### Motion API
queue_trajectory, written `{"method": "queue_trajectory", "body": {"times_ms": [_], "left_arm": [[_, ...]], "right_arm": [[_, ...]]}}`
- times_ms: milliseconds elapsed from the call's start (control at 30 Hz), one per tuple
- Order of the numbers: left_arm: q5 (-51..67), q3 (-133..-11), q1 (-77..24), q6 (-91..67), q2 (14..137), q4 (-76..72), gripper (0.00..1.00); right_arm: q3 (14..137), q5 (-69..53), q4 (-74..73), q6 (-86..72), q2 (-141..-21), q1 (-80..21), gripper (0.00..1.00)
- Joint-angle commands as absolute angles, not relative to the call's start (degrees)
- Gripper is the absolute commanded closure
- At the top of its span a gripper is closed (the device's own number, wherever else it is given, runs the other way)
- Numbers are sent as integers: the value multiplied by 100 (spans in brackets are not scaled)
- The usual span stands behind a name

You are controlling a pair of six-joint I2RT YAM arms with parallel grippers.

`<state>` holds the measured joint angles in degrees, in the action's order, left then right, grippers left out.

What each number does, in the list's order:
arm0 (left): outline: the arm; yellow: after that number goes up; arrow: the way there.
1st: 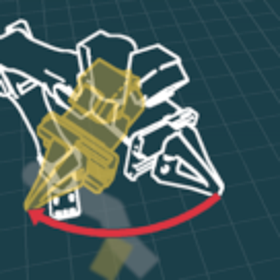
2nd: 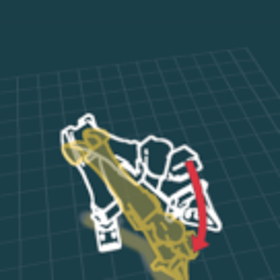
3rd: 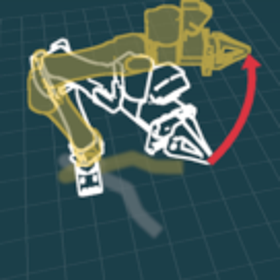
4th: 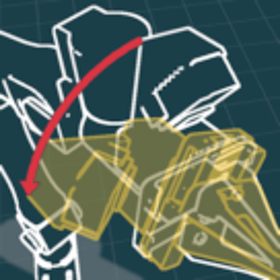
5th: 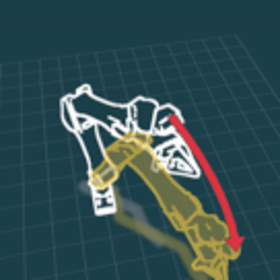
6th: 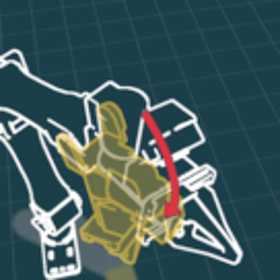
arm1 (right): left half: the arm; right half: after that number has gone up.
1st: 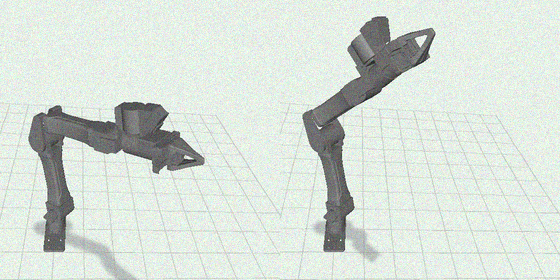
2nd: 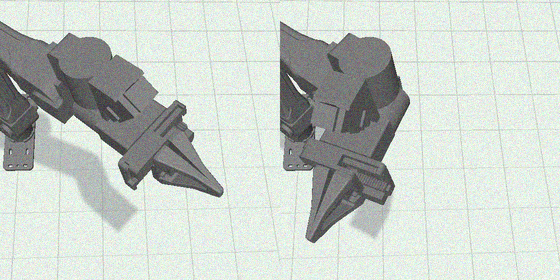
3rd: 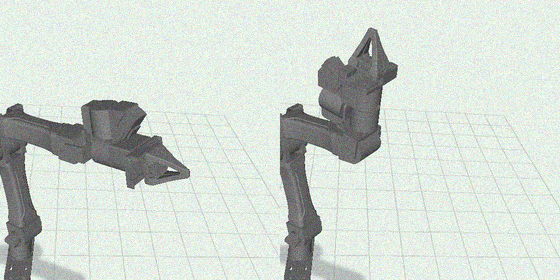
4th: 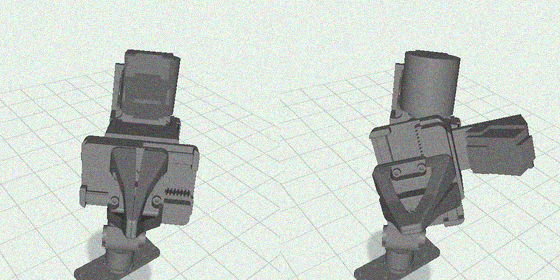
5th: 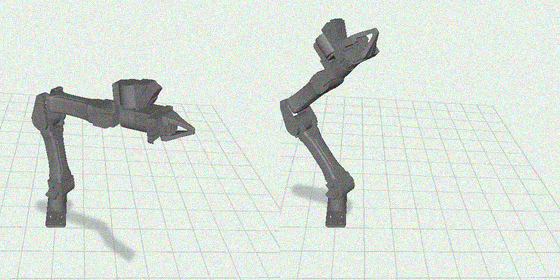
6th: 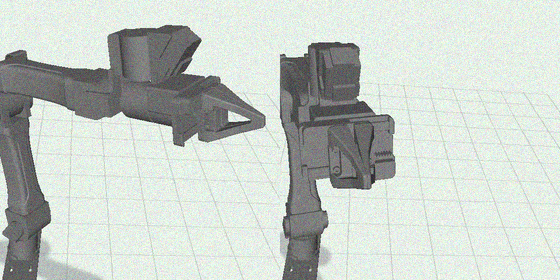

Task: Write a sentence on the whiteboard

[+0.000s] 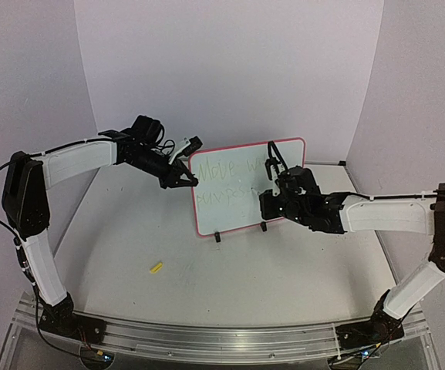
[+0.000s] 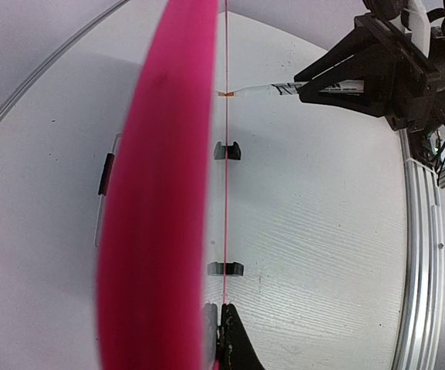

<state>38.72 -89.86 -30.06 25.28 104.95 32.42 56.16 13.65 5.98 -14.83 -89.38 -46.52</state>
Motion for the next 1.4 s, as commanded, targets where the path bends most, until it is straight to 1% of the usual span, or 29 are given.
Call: {"method": "queue_trajectory", "body": {"times_ms": [0,233,600,900,1367], "left_arm": [[3222,-8867,-3004,2905,10441,3397,100],[3222,-8868,-3006,2904,10436,3391,100],[3215,-8865,-3006,2906,10424,3396,100],[3209,-8862,-3006,2908,10424,3393,100],[3210,-8867,-3007,2908,10415,3393,100]], "right_arm": [[5818,1475,740,-1406,-8668,-4605,100],[5868,1163,744,-1366,-8822,-4603,100],[5889,987,696,-1461,-9111,-4605,100],[5853,1031,644,-1588,-9227,-4602,100],[5867,1436,493,-1671,-9185,-4595,100]]}}
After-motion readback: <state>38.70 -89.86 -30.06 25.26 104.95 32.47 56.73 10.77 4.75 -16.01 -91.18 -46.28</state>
